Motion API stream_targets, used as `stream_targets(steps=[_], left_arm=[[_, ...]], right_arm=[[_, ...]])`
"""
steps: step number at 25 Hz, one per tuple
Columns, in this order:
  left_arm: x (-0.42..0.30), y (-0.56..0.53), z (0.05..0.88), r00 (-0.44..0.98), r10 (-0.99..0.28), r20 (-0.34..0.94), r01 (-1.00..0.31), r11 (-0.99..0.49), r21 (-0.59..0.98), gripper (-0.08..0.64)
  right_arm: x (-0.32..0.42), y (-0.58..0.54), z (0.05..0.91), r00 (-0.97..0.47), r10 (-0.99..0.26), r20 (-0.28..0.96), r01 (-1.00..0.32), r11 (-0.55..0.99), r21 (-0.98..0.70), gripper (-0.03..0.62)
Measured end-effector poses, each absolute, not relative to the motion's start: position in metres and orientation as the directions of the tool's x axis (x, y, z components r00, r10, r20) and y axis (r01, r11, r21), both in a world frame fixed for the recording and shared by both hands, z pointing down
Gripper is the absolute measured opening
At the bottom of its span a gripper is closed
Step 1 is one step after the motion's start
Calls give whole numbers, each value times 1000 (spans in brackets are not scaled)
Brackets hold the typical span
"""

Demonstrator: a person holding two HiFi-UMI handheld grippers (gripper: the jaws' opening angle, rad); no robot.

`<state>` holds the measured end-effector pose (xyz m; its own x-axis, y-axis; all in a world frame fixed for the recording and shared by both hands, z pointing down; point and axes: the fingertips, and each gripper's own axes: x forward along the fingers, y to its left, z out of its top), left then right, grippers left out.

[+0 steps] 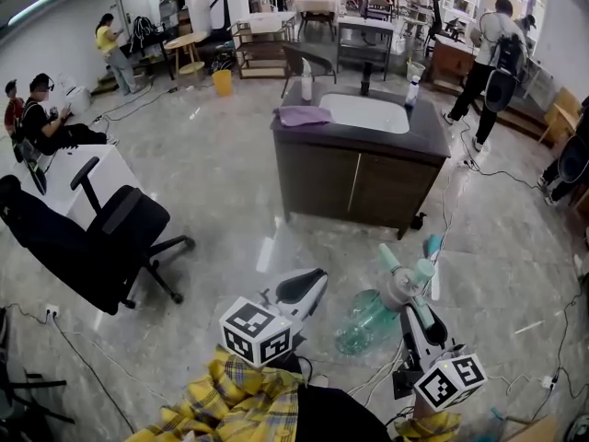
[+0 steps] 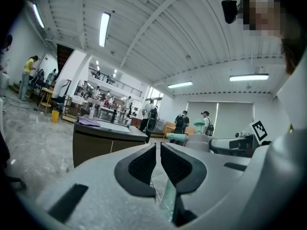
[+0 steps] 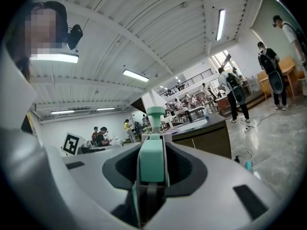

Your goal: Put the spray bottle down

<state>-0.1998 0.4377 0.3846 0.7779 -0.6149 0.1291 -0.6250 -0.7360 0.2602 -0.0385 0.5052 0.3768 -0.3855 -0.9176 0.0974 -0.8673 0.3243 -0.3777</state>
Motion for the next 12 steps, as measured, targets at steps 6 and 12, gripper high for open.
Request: stream_targets(steps=[6, 12], left_arm=[[-192, 430, 383, 782, -611, 125, -621, -746, 242, 29], [-182, 410, 385, 791, -599, 129, -609, -749, 259, 29]], right_arm=[[-36, 500, 379, -390, -918, 76, -867, 338, -366, 114], [-32, 485, 379, -389, -917, 90, -869, 333, -365, 114]])
